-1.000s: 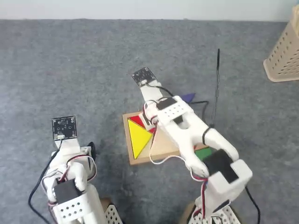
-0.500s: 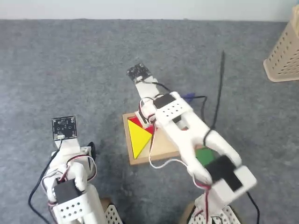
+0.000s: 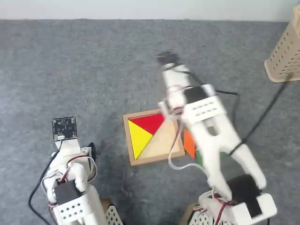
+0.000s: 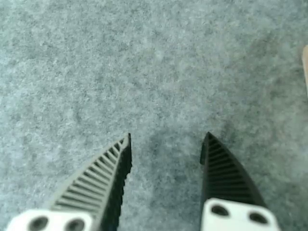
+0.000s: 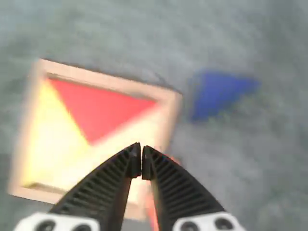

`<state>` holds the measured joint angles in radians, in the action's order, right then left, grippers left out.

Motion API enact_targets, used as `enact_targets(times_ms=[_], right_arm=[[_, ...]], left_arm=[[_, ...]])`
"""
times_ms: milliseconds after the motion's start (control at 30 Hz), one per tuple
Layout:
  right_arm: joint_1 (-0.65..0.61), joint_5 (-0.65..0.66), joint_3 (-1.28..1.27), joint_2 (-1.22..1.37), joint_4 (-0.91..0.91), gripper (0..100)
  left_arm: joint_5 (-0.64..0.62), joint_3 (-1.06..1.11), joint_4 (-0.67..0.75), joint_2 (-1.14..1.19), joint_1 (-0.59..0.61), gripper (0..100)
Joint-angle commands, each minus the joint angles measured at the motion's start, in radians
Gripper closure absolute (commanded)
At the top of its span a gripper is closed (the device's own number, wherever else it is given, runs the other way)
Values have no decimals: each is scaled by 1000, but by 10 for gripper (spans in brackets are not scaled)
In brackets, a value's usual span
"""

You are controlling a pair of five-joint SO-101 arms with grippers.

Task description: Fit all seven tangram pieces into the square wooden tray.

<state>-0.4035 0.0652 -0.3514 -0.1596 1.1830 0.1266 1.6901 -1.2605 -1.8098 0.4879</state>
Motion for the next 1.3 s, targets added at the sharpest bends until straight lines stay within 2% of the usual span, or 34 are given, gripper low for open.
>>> enact_targets(times_ms=[0, 167, 300, 700, 833, 967, 1033, 1167, 1267], right_arm=[[94, 140, -41, -62, 84, 989], [140, 239, -184, -65, 128, 980], [156, 376, -311, -105, 133, 896], [206, 470, -525, -298, 171, 870], [194, 430, -535, -272, 97, 818], [102, 374, -496, -234, 45, 701], [51, 325, -465, -213, 31, 675], [10, 249, -377, -147, -4, 682], [31, 192, -302, -61, -4, 736]], left_arm=[[-9, -5, -3, -12, -6, 775], [-9, -5, -3, -12, -6, 775], [-9, -5, -3, -12, -6, 775], [-9, -5, -3, -12, -6, 775], [-9, -5, -3, -12, -6, 775], [-9, -5, -3, -12, -6, 775], [-9, -5, -3, -12, -6, 775], [-9, -5, -3, -12, -6, 775], [-9, -5, -3, -12, -6, 775]])
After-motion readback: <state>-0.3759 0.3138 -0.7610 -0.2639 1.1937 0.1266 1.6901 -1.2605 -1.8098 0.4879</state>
